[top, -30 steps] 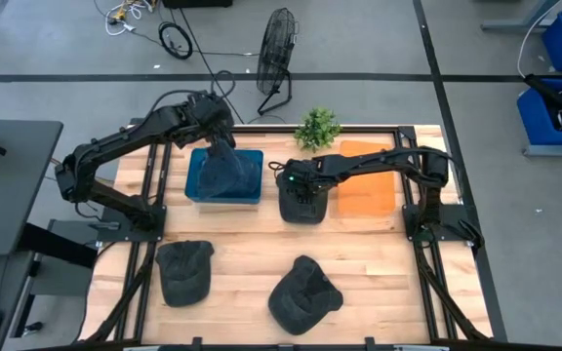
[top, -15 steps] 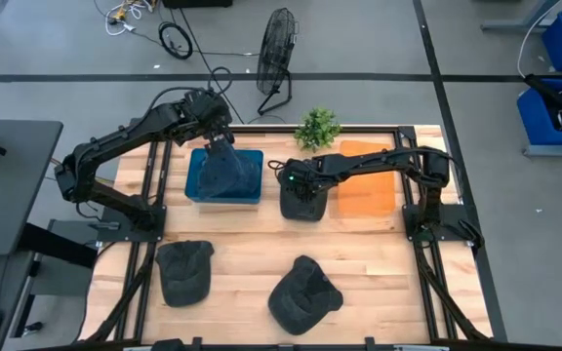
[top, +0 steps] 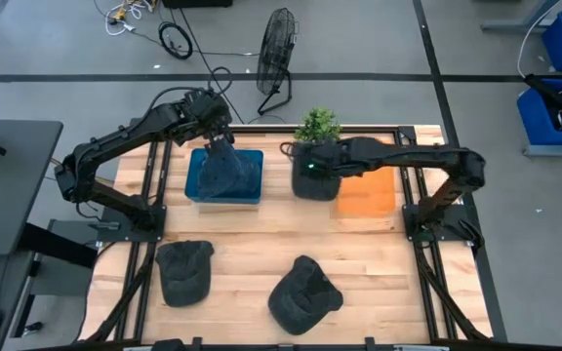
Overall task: Pick & Place hat
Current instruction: Put the top black cap into the orange bin
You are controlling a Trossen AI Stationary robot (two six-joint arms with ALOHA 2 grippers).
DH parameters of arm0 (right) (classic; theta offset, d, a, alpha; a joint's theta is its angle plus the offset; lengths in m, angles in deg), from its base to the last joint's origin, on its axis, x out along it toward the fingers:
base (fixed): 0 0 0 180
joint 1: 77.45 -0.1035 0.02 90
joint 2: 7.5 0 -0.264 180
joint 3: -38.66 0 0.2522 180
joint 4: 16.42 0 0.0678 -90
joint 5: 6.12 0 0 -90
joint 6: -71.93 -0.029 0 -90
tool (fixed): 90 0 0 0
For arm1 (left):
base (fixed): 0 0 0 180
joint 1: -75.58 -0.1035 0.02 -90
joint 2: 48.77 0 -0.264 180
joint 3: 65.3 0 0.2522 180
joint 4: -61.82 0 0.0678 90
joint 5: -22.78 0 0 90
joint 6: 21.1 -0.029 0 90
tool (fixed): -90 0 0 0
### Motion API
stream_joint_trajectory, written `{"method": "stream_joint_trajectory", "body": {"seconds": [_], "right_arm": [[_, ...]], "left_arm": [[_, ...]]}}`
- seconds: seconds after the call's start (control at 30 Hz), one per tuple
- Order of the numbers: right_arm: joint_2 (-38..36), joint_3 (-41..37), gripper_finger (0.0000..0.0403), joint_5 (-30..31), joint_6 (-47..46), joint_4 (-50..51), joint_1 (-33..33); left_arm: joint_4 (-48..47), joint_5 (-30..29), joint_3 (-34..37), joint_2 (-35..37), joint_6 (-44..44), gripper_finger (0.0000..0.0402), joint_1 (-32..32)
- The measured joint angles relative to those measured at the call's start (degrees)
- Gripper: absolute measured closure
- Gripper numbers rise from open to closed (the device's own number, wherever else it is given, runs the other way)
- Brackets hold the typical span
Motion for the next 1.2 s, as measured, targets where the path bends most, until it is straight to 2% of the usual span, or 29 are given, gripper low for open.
{"method": "stream_joint_trajectory", "body": {"seconds": [0.1, 0.23, 0.37, 0.7, 0.9, 1.07, 1.2], "right_arm": [[-3.2, 0.3, 0.0402, 2.6, -1.4, 7.6, 0.0], [-6.3, -1.5, 0.0402, 2.5, -7.2, 17.1, 1.5], [-8.3, -7.9, 0.0403, 2.5, -9.0, 18.0, 2.3], [-8.8, -26.7, 0.0401, 5.8, 4.9, 8.7, 3.9], [-8.8, -30.7, 0.0396, 5.8, 5.0, 3.0, 5.9], [-8.8, -32.6, 0.0395, 4.3, 9.9, -6.7, 6.9], [-8.8, -33.1, 0.0395, 3.0, 12.1, -10.6, 7.8]], "left_arm": [[0.0, 0.0, 0.0, 0.0, 0.0, 0.0274, 0.0], [0.0, 0.0, 0.0, 0.0, 0.6, 0.0274, 0.0], [0.0, 0.0, 0.0, 0.0, 1.5, 0.0274, 0.0], [-0.1, 0.7, 0.0, 0.0, 1.4, 0.0274, 0.0], [-0.1, 2.9, 0.0, 0.0, 1.4, 0.0274, 0.0], [-0.1, 4.5, 0.0, 0.0, 1.4, 0.0274, 0.0], [-0.1, 4.5, 0.0, 0.0, 1.3, 0.0274, 0.0]]}}
